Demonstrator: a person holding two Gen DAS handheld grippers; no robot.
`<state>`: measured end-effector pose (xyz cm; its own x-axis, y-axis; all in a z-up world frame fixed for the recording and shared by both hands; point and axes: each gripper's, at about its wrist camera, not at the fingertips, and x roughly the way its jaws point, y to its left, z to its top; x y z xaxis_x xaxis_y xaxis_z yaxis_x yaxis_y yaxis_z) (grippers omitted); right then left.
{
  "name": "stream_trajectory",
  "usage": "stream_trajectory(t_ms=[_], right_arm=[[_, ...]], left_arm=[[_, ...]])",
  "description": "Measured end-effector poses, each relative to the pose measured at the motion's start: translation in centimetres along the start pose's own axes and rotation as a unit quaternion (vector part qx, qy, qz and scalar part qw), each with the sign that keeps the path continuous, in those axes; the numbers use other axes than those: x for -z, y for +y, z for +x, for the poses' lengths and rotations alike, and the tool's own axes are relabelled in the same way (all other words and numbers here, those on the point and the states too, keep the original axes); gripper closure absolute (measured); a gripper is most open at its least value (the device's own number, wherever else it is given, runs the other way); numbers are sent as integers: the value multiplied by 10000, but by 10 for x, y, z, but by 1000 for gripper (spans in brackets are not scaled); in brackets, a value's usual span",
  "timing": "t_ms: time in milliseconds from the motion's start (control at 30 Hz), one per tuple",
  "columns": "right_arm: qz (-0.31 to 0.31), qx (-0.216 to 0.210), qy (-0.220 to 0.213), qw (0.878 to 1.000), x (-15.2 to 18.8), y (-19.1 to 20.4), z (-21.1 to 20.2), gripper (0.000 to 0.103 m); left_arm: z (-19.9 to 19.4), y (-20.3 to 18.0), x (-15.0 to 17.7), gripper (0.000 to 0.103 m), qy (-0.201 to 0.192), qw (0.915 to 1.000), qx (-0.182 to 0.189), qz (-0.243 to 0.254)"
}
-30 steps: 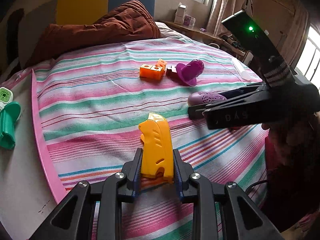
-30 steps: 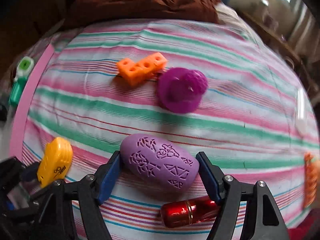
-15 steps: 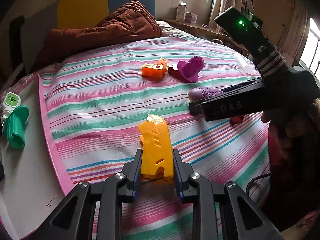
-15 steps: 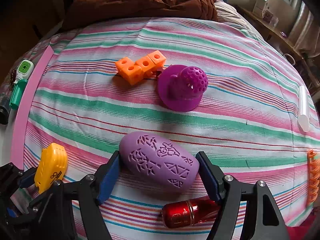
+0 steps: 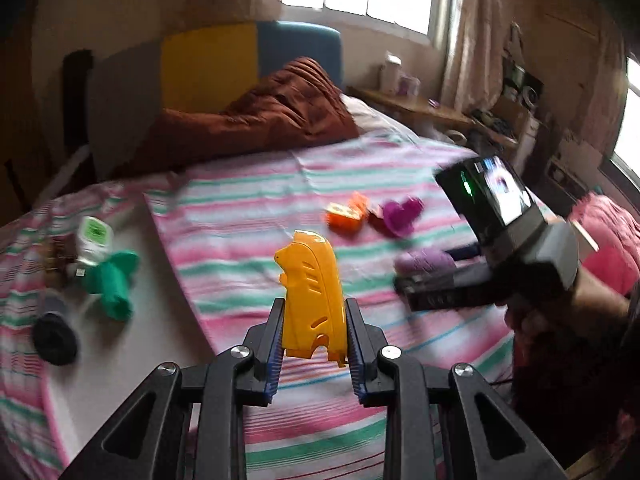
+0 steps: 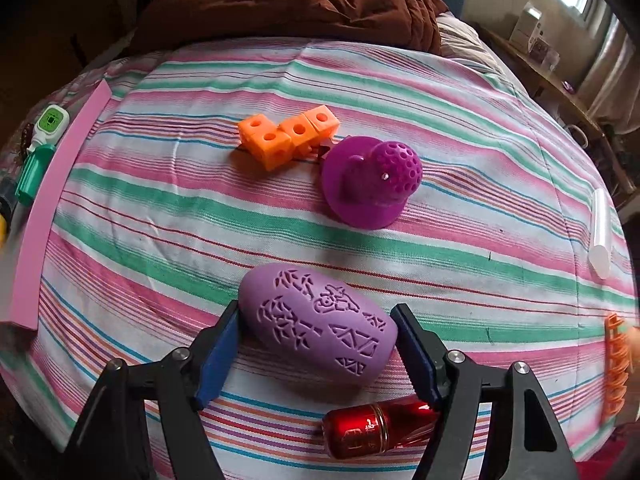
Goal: Organize rigid objects
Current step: 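Carry the yellow curved piece into the tray and open left tool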
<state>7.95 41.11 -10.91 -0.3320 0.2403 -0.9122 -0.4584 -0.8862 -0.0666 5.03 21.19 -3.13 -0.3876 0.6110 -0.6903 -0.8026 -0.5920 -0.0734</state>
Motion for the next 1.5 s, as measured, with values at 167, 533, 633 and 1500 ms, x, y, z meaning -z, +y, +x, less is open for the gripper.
stream_trajectory(t_ms=[167, 533, 633, 1500], right_arm=[[-80, 90, -36, 9999, 0, 4, -2, 29], [-151, 175, -77, 9997, 2, 8, -1, 30], [-142, 174, -74, 9997, 2, 8, -1, 30], [-249, 278, -98, 9993, -1, 11, -1, 30]], left_arm=[[-18, 27, -4, 76, -79, 9989, -268, -377], [-33, 71, 12, 76, 78, 9936, -705, -879], [-33, 84, 19, 76, 172, 9915, -802, -1008], [-5, 192, 65, 74, 881, 9648, -1500, -1972]])
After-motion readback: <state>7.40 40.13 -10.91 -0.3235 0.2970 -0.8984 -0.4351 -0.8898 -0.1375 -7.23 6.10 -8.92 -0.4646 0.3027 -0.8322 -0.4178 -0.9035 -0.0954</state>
